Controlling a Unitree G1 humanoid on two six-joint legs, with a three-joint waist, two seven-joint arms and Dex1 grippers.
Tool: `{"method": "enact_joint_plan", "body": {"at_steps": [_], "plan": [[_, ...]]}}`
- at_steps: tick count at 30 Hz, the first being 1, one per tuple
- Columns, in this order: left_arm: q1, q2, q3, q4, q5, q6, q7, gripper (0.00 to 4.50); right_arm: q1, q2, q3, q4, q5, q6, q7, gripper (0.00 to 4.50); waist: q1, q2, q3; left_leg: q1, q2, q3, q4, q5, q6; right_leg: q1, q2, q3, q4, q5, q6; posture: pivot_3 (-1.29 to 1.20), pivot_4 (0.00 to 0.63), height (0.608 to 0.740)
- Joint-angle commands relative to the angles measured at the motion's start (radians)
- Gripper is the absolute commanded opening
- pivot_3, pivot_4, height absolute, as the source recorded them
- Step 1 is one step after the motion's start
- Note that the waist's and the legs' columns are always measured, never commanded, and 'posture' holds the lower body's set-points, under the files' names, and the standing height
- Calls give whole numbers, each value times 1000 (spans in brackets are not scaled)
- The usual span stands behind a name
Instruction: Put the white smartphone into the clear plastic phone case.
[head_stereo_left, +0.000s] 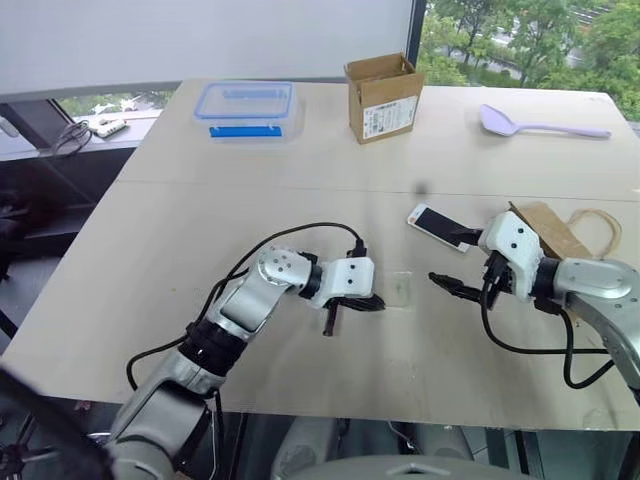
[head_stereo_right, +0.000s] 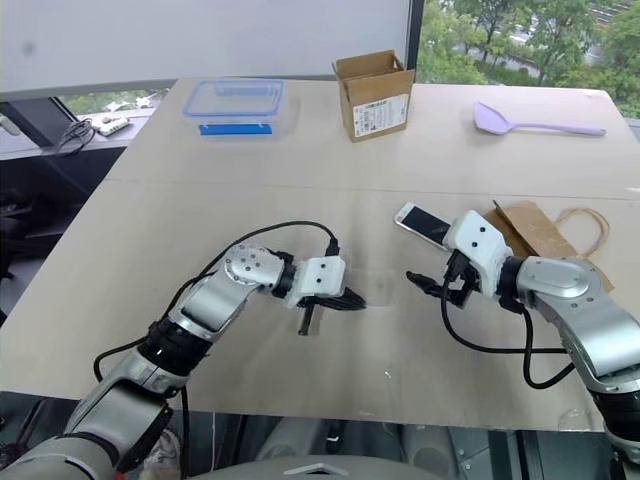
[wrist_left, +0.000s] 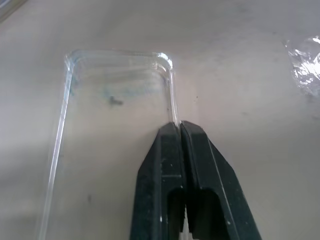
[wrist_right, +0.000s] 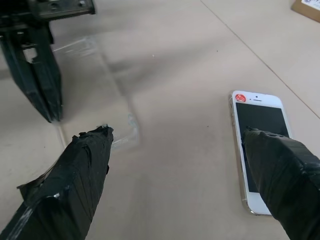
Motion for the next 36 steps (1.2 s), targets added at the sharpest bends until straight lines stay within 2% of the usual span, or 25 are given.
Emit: {"method": "enact_joint_plan", "body": {"at_steps": [1, 10, 13, 15, 17, 18, 21, 24, 27, 31, 36], "plan": [[-27, -35, -21, 42, 16, -26, 7, 46, -5, -2, -25, -21, -3, -22, 3, 4500, 0, 0, 0, 0, 0, 0, 0, 0, 0, 0, 0, 0, 0, 0, 0, 0, 150, 740], [-19, -95, -34, 53, 16, -31, 2, 46, 5, -7, -40, -26, -1, -25, 6, 4500, 1, 0, 0, 0, -1, 0, 1, 0, 0, 0, -1, 0, 0, 0, 1, 0, 150, 740], [9, -87, -5, -23, -28, 42, -4, 848, 9, -12, -47, -34, 8, -14, 9, 4500, -2, 0, 0, 0, -1, 0, 1, 0, 0, 0, -1, 0, 0, 0, 1, 0, 150, 740], [30, -74, 26, -81, -59, 85, 3, 1888, 10, -15, -56, -33, 19, -5, 15, 4500, -6, 0, 0, 0, -1, 0, 1, 1, -1, 0, -1, 1, 0, 0, 1, 0, 150, 740], [67, -51, 77, -170, -118, 152, 11, 2546, 10, -22, -62, -16, 23, -7, 27, 4500, -8, 0, 0, 0, -1, 0, 0, 1, -1, 0, -1, 1, 0, 0, 1, 0, 150, 740], [94, -34, 114, -227, -159, 189, 14, 3155, 8, -25, -60, -2, 16, -19, 34, 4500, -11, 0, 0, 0, -1, 0, 0, 0, 0, -1, -1, 1, 1, 0, 1, 0, 150, 740], [216, 42, 276, -393, -291, 300, 48, 4432, -47, -26, -21, 67, 1, 5, 52, 4500, -29, 0, 0, 0, -1, 0, 0, 0, 0, -1, -2, 1, 0, 0, 1, 0, 150, 740], [317, 81, 375, -522, -378, 396, 115, 4432, -66, -37, -16, 108, -3, 23, 68, 4500, -30, 1, 0, 1, 1, 0, -1, 0, 0, -1, -2, 2, 0, 0, 1, 0, 150, 740], [457, 96, 544, -583, -441, 395, 194, 4432, -146, 9, 33, 245, -44, 34, 42, 4500, -29, 1, 0, 0, 1, 0, -1, 0, 0, -1, -2, 2, 0, 0, 0, 0, 150, 740], [574, 93, 584, -646, -451, 364, 265, 4432, -175, 20, 40, 367, -66, 4, 71, 4500, -12, 1, 0, 0, 1, 0, 0, 0, 0, -1, -2, 4, 0, 0, 0, 0, 150, 740], [663, 85, 621, -626, -465, 284, 286, 4432, -288, 31, 77, 571, -111, -33, 124, 4500, -9, 1, 0, 1, 1, 3, -1, 0, 0, -1, -2, 5, 0, 1, 0, 0, 150, 740]]}}
